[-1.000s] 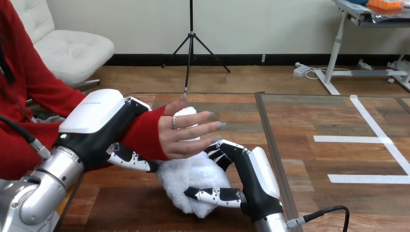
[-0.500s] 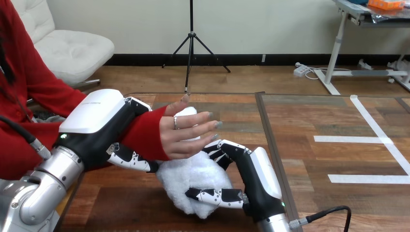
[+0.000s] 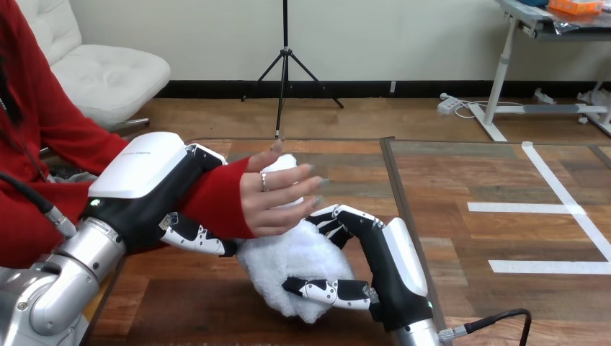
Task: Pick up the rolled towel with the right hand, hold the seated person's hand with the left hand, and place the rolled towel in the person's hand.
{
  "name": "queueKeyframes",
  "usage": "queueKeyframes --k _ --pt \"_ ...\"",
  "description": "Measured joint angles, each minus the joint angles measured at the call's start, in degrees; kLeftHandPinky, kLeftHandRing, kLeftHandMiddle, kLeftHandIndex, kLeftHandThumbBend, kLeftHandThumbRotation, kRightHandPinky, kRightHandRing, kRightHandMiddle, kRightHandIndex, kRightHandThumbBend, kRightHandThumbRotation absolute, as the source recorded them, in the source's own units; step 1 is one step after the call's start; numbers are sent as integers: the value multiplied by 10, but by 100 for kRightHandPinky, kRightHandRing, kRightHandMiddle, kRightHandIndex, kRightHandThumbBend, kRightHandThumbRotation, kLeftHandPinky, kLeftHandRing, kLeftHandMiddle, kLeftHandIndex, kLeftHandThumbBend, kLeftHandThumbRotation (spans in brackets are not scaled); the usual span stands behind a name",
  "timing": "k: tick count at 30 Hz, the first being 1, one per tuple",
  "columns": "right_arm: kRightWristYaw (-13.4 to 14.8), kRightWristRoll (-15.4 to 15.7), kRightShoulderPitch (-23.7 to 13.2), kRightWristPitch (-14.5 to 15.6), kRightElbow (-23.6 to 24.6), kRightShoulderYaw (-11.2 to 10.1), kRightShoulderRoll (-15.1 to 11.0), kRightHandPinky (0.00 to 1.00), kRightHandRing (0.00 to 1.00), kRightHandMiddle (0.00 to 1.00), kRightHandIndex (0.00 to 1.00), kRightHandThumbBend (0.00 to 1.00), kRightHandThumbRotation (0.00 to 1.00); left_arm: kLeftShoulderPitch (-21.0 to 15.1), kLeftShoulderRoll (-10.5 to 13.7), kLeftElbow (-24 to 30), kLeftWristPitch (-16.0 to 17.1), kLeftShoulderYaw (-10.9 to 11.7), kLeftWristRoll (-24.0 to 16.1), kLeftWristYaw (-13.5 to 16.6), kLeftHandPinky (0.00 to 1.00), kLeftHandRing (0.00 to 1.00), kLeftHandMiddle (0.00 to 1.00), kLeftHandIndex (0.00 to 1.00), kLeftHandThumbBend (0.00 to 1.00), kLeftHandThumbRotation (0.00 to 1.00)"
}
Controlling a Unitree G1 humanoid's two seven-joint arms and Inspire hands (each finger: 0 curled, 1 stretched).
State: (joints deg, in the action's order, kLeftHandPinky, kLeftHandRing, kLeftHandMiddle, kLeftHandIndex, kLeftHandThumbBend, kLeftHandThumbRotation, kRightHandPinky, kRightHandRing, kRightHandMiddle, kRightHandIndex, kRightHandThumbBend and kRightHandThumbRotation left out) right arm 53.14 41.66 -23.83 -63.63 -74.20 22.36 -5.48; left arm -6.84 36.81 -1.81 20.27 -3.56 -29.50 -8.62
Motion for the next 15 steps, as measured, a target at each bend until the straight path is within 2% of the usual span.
queueKeyframes --k 15 --pt "29 17 1 -22 10 1 -17 39 44 51 54 77 10 0 0 0 9 2 0 0 26 31 36 37 92 0"
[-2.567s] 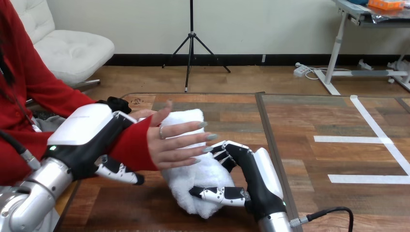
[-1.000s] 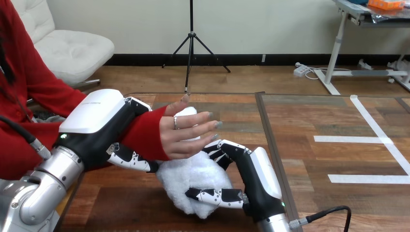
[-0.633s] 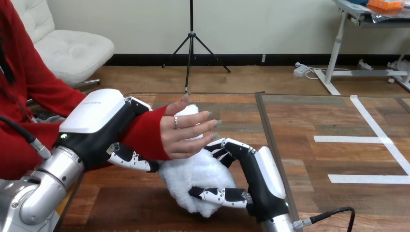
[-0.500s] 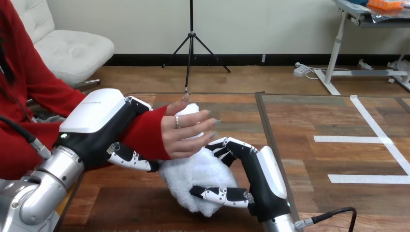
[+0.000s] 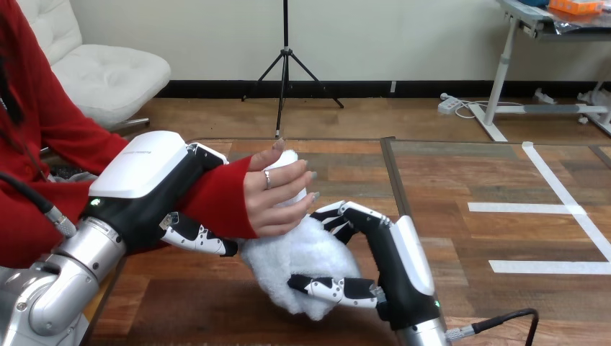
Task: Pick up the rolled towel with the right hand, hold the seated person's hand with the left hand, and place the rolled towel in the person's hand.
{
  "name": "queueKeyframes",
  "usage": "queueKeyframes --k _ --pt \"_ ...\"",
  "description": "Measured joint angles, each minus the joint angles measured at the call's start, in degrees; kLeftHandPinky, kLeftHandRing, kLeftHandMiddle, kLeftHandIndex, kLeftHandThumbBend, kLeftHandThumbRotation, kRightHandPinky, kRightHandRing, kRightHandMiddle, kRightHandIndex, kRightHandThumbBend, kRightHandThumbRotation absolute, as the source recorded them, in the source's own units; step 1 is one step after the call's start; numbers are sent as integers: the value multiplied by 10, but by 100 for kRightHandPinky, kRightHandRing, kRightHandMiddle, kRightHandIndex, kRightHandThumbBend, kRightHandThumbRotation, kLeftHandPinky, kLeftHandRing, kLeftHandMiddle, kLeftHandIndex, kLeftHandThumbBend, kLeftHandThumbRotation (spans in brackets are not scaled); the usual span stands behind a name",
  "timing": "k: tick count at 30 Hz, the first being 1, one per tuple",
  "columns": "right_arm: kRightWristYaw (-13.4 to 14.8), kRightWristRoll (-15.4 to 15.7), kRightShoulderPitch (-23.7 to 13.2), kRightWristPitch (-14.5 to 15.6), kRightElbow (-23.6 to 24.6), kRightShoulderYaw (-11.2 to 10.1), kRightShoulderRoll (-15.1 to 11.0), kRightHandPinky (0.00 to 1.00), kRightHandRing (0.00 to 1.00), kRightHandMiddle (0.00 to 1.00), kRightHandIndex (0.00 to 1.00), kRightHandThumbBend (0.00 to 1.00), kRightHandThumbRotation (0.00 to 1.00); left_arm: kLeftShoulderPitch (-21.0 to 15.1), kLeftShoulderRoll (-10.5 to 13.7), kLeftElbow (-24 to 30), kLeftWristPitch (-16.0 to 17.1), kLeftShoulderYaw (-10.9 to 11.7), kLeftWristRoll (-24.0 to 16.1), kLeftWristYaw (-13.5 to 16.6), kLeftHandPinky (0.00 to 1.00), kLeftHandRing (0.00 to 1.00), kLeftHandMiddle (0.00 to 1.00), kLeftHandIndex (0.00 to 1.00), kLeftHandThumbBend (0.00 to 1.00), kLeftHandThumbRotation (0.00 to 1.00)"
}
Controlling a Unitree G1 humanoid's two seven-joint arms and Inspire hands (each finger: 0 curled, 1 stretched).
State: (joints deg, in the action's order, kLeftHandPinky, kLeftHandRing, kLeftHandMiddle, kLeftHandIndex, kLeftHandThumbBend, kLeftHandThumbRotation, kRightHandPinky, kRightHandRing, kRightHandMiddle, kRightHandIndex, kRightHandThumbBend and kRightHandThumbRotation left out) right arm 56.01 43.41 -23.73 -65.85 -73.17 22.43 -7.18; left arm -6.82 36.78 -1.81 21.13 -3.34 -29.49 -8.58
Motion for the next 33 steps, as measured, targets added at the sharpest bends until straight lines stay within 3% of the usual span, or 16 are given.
queueKeyframes --k 10,22,33 --pt "30 15 1 -31 17 0 -11 39 45 51 54 78 6 0 0 0 0 0 1 0 26 31 36 38 93 0" --pt "39 16 5 -72 32 -1 -20 40 46 52 54 78 5 0 0 0 3 1 9 2 27 31 36 38 92 0" --pt "45 22 10 -85 42 -2 -20 39 45 52 55 78 5 0 0 0 3 1 10 2 27 31 37 38 92 0"
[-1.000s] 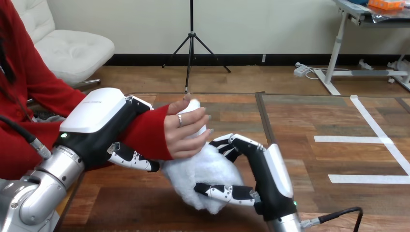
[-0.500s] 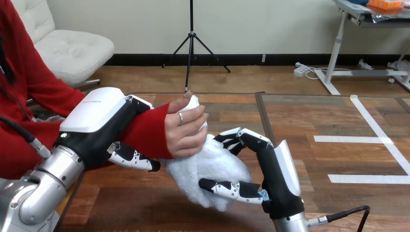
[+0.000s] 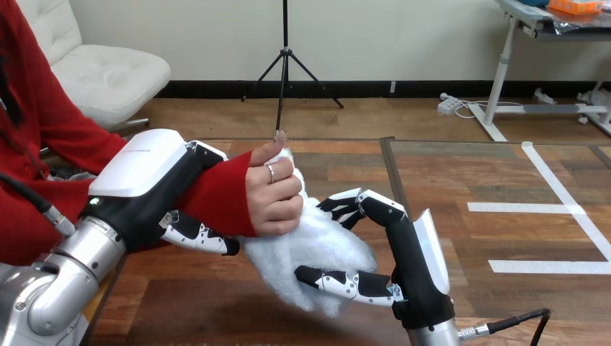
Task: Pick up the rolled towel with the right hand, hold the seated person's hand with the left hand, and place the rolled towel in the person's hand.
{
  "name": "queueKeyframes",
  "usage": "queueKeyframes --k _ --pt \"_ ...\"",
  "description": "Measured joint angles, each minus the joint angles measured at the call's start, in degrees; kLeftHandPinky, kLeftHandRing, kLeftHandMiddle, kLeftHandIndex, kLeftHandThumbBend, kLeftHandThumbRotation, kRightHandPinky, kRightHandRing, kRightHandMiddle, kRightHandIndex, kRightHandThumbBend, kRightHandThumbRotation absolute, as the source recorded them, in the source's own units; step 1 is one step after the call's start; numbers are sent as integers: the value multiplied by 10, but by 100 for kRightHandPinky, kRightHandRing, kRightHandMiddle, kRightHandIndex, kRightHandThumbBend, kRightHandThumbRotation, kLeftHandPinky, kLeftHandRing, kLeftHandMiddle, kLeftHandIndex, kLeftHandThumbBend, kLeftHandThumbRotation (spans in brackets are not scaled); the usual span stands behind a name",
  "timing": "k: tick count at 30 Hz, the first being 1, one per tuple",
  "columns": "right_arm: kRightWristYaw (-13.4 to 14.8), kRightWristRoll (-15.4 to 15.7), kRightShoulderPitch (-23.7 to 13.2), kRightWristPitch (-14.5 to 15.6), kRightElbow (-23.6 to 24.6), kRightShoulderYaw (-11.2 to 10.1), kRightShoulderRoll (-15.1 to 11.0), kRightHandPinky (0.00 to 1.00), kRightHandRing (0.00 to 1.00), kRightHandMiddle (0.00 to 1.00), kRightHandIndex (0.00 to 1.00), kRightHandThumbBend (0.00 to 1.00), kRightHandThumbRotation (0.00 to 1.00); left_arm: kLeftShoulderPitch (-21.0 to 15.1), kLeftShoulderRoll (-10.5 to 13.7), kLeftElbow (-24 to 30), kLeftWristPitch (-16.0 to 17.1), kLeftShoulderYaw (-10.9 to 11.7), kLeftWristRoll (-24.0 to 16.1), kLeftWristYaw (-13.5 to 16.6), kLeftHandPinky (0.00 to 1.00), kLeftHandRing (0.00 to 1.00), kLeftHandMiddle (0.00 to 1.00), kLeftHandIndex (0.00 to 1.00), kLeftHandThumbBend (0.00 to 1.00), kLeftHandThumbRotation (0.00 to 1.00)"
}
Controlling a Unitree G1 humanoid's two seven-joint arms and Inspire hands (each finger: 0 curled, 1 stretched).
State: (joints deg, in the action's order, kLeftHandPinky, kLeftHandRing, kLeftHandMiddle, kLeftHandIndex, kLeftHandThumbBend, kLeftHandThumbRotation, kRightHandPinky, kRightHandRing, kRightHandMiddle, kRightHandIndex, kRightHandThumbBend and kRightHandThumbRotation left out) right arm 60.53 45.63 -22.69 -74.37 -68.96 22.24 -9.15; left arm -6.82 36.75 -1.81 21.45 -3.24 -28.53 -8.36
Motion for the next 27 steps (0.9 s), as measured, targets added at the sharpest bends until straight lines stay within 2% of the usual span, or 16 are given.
queueKeyframes --k 27 --pt "43 25 0 -3 13 -2 0 38 44 52 55 77 6 0 0 0 7 2 9 7 27 32 37 38 92 0"
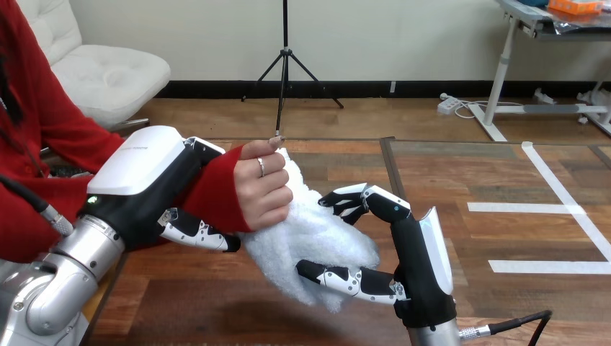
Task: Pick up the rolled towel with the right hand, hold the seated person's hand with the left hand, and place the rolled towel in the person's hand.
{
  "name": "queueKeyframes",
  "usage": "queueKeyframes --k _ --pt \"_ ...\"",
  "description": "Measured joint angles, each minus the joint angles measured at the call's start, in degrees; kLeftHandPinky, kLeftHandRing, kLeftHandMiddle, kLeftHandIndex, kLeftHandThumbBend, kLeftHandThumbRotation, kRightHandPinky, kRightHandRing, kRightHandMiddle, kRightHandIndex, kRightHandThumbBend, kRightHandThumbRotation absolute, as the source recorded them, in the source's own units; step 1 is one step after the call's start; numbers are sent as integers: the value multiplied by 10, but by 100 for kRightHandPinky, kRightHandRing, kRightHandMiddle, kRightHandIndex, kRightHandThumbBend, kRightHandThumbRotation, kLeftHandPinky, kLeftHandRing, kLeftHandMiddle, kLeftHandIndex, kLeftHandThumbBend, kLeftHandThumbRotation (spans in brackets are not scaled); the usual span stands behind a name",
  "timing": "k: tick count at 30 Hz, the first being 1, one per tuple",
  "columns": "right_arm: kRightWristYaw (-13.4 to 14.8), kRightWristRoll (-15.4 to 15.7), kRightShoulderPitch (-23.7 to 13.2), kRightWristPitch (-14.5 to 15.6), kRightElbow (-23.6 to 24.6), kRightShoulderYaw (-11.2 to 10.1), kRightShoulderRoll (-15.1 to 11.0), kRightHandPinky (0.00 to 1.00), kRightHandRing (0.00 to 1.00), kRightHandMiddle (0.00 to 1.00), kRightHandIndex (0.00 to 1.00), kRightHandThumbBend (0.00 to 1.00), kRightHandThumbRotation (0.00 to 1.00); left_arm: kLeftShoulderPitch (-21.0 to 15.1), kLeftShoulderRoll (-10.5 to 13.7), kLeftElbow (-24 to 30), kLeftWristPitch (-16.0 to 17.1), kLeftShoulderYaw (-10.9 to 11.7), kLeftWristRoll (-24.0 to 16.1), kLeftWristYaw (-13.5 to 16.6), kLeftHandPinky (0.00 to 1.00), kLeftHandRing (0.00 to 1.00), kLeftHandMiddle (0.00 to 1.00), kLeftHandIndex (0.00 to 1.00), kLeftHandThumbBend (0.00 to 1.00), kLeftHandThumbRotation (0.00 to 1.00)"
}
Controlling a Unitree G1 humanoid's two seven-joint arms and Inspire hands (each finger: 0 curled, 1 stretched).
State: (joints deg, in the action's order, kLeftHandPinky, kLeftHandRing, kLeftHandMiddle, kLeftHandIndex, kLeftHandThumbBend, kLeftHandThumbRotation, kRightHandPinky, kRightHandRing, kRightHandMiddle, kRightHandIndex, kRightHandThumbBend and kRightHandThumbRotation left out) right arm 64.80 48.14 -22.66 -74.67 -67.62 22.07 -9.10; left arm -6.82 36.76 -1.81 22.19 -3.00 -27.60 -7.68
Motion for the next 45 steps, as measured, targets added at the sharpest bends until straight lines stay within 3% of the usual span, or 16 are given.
queueKeyframes --k 17,31,45 --pt "25 16 0 2 0 2 0 39 45 51 55 77 6 0 0 0 5 3 0 1 27 32 37 39 91 0" --pt "30 18 0 6 0 3 1 41 46 52 54 78 7 0 0 0 6 5 1 1 29 34 39 41 92 0" --pt "27 16 -1 39 0 3 3 45 51 57 59 81 21 0 0 0 10 6 -1 9 43 46 50 51 96 0"
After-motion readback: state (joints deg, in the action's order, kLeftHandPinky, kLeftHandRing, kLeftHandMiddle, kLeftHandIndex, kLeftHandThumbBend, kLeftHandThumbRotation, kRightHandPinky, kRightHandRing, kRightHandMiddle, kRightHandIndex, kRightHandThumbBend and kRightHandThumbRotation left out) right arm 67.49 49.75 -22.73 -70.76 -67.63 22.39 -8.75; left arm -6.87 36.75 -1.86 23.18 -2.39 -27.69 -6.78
